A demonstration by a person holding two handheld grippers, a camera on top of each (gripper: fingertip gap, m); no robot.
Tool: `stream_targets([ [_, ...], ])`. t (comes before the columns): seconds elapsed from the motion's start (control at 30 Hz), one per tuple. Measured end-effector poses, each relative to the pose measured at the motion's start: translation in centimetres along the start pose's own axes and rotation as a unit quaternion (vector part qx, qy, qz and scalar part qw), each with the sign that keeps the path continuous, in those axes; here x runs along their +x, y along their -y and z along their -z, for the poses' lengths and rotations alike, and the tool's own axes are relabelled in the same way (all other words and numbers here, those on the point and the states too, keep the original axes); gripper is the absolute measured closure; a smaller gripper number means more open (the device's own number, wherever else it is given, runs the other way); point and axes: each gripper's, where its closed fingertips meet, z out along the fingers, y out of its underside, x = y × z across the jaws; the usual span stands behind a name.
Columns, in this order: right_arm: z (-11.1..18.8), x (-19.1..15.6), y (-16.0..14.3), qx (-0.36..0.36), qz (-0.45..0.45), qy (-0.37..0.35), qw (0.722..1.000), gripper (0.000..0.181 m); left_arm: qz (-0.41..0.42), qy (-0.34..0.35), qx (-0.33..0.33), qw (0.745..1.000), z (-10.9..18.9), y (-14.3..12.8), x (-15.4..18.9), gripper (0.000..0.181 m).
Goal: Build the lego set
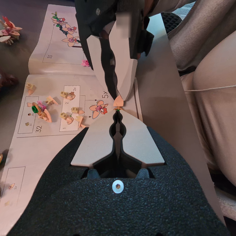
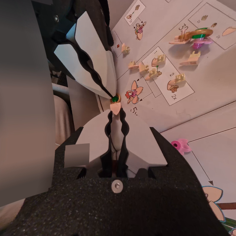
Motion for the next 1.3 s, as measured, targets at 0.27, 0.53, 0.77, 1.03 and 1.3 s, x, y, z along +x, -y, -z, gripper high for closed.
stream_targets([
  [0.27, -0.1, 0.2, 0.1, -0.020, 0.166, -0.099, 0.981, 0.170, 0.033, -0.021, 0.002, 0.999, 0.0, 0.0, 0.1, 0.181],
  [0.53, -0.3, 0.3, 0.5, -0.026, 0.237, -0.138, 0.961, 0.170, 0.043, -0.024, -0.004, 0.999, -0.2, -0.1, 0.0, 0.181],
  [0.77, -0.4, 0.2, 0.5, -0.019, 0.227, -0.122, 0.966, 0.170, 0.038, -0.058, 0.053, 0.996, 1.4, 1.1, 0.8, 0.181],
  [1.03, -0.5, 0.0, 0.5, -0.029, 0.241, -0.126, 0.962, 0.171, -0.007, -0.034, -0.020, 0.999, 1.1, -1.2, 0.5, 0.172],
  [1.3, -0.5, 0.0, 0.5, -0.050, 0.239, -0.133, 0.961, 0.171, -0.057, 0.004, -0.022, 0.998, 1.0, -1.2, 0.0, 0.176],
])
